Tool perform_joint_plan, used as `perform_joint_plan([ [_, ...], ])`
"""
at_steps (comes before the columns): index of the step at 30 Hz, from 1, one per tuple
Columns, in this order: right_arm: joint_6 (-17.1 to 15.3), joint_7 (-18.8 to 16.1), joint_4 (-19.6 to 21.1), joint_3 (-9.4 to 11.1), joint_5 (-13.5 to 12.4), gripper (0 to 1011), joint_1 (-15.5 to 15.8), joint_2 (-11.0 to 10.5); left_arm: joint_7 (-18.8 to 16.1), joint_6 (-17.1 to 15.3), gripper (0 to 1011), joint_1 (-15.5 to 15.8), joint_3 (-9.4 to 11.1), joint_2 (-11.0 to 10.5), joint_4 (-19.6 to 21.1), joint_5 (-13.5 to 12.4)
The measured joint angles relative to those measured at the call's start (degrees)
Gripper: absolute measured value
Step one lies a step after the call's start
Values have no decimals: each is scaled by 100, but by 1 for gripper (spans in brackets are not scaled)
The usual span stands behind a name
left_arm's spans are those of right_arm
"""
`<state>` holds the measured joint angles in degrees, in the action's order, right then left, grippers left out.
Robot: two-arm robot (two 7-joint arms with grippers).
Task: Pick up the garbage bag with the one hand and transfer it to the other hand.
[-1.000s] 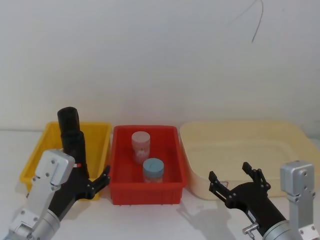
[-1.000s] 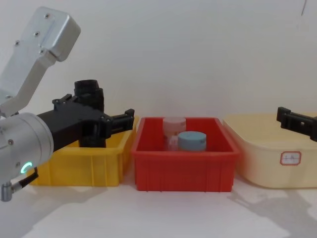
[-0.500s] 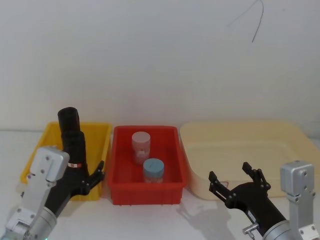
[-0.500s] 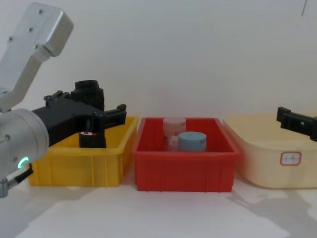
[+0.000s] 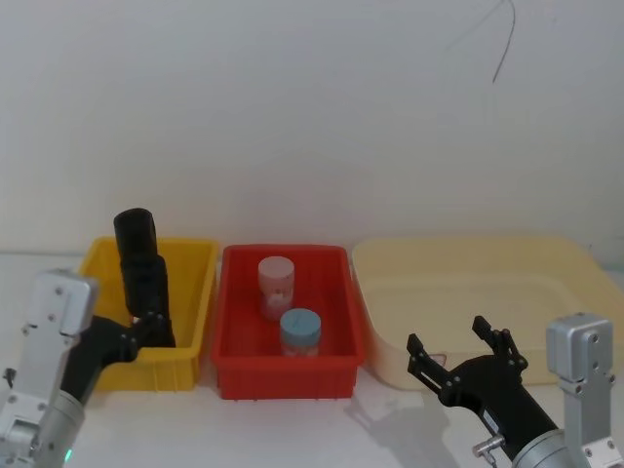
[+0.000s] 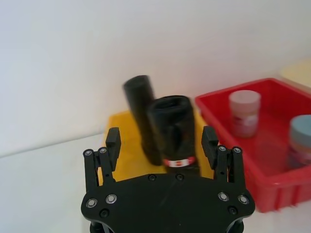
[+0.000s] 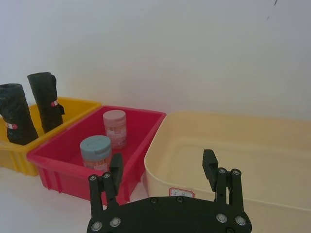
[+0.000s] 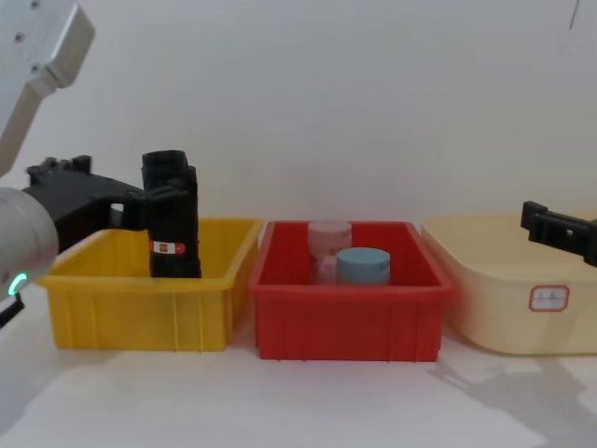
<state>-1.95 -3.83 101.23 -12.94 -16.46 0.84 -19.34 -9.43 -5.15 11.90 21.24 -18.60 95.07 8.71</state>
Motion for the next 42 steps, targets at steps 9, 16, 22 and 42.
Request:
perform_joint_plan([
  [9, 0, 0, 0, 0, 0, 1004, 0, 0, -316, -201, 1002, 105, -177, 158, -202, -101],
  [16, 0, 0, 0, 0, 0, 1004, 0, 0, -340, -279, 1002, 241, -209, 252, -422, -130],
  [22, 0, 0, 0, 0, 0, 1004, 0, 0, -307, -319, 1002, 314, -210, 299, -521, -153],
  [42, 0, 0, 0, 0, 0, 1004, 0, 0, -123, -337, 1001, 176, -306, 236, -303, -190],
])
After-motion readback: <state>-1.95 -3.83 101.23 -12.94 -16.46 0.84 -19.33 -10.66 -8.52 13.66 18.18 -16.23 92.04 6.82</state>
